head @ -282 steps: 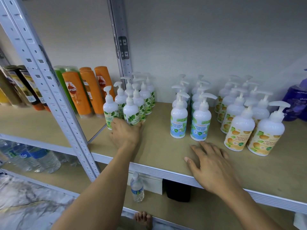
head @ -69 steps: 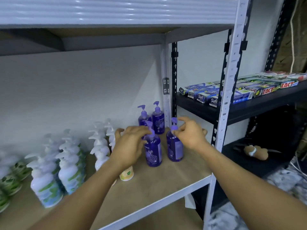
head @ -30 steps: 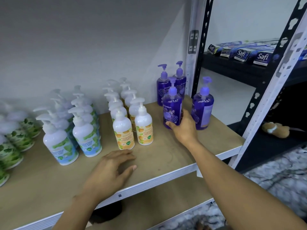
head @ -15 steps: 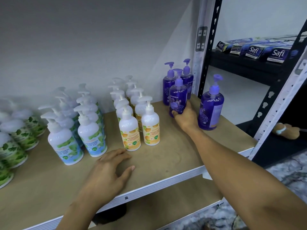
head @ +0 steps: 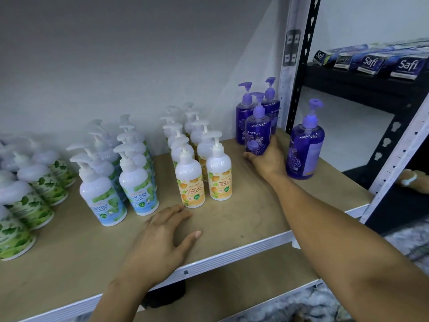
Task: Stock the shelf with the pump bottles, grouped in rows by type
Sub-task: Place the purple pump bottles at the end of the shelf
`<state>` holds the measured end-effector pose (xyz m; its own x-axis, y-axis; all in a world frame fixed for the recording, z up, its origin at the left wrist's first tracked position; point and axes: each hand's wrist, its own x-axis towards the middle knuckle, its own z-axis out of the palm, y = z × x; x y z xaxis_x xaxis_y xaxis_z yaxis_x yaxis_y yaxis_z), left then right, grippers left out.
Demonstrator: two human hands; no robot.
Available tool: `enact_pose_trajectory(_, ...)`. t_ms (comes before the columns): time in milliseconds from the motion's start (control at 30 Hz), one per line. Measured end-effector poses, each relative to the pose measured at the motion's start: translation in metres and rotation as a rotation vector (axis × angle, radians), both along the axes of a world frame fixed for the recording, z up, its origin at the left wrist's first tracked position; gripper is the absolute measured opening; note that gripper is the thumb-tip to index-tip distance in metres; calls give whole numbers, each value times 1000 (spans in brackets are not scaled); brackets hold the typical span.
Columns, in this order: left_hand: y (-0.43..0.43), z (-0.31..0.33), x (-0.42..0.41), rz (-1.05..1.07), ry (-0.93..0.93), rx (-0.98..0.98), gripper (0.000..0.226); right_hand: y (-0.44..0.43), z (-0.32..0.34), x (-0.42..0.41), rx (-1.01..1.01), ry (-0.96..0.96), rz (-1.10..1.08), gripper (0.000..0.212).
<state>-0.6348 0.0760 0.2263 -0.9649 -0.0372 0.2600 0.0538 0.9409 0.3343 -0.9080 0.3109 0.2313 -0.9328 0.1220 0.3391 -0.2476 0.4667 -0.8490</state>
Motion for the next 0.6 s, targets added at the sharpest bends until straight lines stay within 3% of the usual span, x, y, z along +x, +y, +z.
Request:
enact_pose_trajectory(133,0,1,4,-13,-47,-29,75,2,2,4,-46,-36,16,88)
enact_pose_trajectory(467,2,5,6,2,-155,-93,77,5,2,-5,-106,-27,85,70)
enact_pose_trajectory(600,4,7,6,-9,-172,-105,79,8,2,-5,-143,-42,105,78)
